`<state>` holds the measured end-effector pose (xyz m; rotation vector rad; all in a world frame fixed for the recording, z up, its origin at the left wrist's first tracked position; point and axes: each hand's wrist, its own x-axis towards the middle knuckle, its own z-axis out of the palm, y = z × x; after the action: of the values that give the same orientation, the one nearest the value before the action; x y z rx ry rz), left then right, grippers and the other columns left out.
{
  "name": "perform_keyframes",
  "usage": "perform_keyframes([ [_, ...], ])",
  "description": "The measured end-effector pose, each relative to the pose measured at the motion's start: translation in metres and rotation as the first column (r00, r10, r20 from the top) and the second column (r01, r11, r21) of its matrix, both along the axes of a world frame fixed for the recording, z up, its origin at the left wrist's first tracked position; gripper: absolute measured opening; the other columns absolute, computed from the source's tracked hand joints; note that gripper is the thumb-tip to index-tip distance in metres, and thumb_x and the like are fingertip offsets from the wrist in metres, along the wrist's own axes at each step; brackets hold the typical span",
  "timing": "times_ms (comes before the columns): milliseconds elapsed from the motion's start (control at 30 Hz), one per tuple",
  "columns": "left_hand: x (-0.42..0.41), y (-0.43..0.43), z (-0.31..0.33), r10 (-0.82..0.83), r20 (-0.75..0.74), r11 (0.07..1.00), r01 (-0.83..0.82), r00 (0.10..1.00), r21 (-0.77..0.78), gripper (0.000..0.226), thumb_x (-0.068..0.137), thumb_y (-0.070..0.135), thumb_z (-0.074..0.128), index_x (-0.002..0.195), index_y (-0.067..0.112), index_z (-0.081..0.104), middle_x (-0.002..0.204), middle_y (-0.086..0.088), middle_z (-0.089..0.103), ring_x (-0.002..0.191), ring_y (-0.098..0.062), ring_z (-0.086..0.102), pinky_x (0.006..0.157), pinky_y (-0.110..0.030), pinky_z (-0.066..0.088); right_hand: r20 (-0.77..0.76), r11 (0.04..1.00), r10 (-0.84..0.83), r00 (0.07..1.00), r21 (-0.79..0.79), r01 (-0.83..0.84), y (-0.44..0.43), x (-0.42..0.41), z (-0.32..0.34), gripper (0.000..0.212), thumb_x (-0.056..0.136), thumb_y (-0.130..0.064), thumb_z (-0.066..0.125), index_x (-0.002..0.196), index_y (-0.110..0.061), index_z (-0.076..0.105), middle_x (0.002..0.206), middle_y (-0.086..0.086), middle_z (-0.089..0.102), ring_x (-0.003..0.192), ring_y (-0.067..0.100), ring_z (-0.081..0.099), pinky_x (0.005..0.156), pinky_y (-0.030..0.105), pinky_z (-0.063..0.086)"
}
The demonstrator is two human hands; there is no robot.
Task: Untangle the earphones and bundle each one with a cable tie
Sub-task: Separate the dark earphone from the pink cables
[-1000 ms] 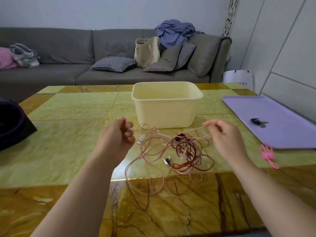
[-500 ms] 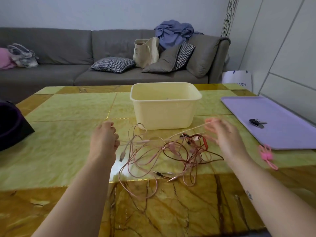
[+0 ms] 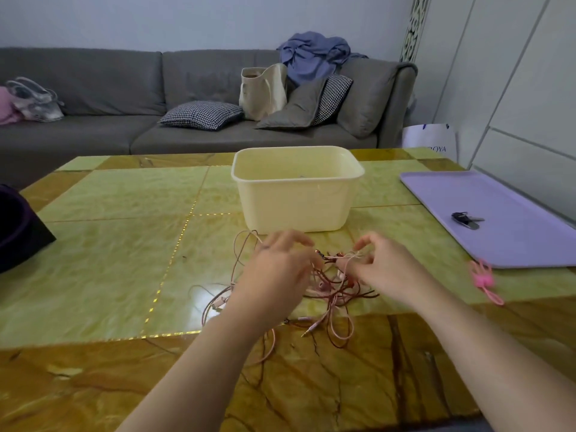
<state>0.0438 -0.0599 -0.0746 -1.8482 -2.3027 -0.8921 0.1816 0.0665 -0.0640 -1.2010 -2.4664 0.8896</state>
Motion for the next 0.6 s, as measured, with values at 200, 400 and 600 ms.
perform_keyframes([
  [200, 0.004, 0.011, -0.025, 0.046, -0.088, 0.895, -0.08, 0.995, -0.439, 0.047, 0.096, 0.029, 0.042, 0.142, 0.033, 0.036, 0.151, 0.009, 0.026, 0.139, -0.02, 0.023, 0.115, -0.042, 0.019, 0.08, 0.992, 0.112, 0.991, 0.044, -0.115, -0.006, -0.005, -0.016, 0.055, 0.086, -0.02, 0.068, 0.135, -0.024, 0.043, 0.079, -0.012, 0.062, 0.072, 0.001, 0.058, 0.06, 0.015, 0.041],
  [400, -0.021, 0.009, -0.021, 0.296, -0.027, 0.898, -0.288, 0.955, -0.333, 0.034, 0.096, 0.015, 0.04, 0.12, 0.032, 0.059, 0.121, 0.004, 0.051, 0.096, -0.019, 0.06, 0.089, -0.033, 0.044, -0.341, 1.0, 0.007, 0.94, 0.016, -0.001, 0.004, 0.006, 0.013, 0.033, 0.091, -0.022, 0.06, 0.124, -0.025, 0.054, 0.091, -0.014, 0.071, 0.068, -0.006, 0.066, 0.059, 0.006, 0.047],
  [600, -0.057, -0.004, -0.002, 0.502, 0.312, 0.863, -0.494, 0.807, -0.11, 0.025, 0.088, 0.007, 0.042, 0.088, 0.019, 0.064, 0.077, -0.004, 0.058, 0.053, -0.014, 0.046, 0.047, -0.026, 0.03, -0.726, 0.964, -0.264, 0.635, -0.219, 0.15, 0.018, 0.014, 0.021, 0.016, 0.096, -0.013, 0.051, 0.105, -0.02, 0.061, 0.072, -0.009, 0.066, 0.043, 0.001, 0.04, 0.046, 0.02, 0.033],
])
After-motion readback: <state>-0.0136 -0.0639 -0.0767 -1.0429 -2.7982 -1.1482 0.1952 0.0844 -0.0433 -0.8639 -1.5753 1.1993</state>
